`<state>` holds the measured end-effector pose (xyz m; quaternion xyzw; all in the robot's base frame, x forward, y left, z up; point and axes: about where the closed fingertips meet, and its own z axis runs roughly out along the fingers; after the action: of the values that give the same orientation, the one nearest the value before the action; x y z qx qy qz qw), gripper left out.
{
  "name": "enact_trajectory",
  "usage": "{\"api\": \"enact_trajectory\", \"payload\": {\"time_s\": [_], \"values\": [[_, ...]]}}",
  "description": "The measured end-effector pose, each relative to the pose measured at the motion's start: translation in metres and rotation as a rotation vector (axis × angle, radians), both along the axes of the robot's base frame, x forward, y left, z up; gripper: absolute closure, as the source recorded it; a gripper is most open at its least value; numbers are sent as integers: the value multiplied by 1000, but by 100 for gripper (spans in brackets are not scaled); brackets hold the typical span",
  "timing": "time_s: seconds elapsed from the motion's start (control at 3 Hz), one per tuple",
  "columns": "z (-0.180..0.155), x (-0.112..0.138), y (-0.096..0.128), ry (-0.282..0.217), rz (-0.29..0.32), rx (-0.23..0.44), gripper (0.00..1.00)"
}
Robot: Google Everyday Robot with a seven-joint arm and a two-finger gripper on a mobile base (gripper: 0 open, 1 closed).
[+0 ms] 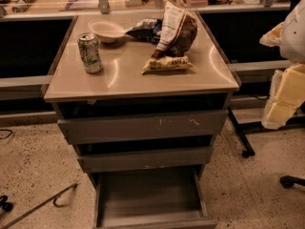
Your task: Place brown chip bag into bottom drawer
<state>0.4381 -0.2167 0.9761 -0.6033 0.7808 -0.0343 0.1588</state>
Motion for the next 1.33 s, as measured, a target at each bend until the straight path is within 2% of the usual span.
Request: {"api": "enact_trajectory", "payload": {"time_s": [0.33, 0.67, 1.0, 1.33], "values": [[0, 0, 0, 0, 0, 0, 0], [4, 8, 2, -39, 12, 5, 0], [10, 36, 14, -139, 77, 36, 0], [16, 89, 44, -253, 180, 75, 0]]}}
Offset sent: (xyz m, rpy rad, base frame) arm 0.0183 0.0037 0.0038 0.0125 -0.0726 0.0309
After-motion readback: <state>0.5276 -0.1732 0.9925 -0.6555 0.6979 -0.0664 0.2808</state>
